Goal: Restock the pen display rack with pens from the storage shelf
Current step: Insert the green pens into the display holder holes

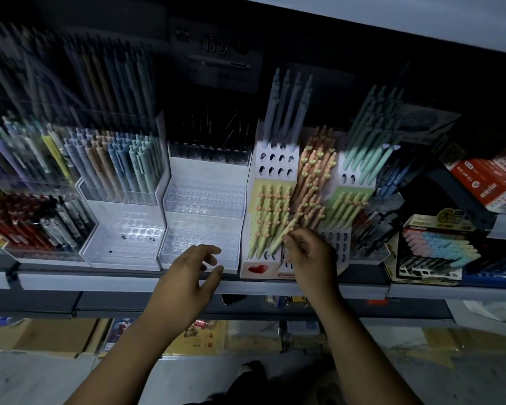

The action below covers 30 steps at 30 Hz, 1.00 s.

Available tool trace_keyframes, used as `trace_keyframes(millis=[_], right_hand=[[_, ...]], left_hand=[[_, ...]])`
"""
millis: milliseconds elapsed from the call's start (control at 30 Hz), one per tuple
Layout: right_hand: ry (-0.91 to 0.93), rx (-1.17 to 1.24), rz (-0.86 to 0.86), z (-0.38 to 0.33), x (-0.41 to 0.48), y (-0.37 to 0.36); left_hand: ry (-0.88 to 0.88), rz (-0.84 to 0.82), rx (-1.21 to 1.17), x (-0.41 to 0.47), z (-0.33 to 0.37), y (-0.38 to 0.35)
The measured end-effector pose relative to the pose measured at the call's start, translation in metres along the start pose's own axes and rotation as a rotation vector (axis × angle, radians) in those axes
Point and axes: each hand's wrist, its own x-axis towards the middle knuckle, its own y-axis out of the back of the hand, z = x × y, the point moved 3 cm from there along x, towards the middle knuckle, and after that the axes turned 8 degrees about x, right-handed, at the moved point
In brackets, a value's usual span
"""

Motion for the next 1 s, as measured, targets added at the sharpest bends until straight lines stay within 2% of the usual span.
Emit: trace_keyframes(millis=[100,233,400,700,767,1000], right_hand=[[0.014,-0.024,-0.044,0.002,0.002,-0.007],[0.093,-0.191,-0.114,0.017,0.004,-0.016],[0.066,-0.305,-0.186,0.037,-0.003,-0.021],[0.038,-0.231,-0.130,0.032,-0.017,-0.021],[0.064,-0.218,-0.192,0.025,-0.016,-0.023],[0.285,-0.196,-0.610,-0.052,-0.011,-0.047]], left_hand=[[-0.015,0.018,0.057,0.002,0.001,0.005],[-0.028,0.029,0.110,0.001,0.001,0.008],[0.001,0.028,0.126,-0.002,0.001,0.010],[0.116,0.087,0.145,-0.018,-0.004,0.014],[0.150,0.116,0.146,-0.023,-0.002,0.017],[0.296,0.211,0.241,-0.054,0.013,0.052]])
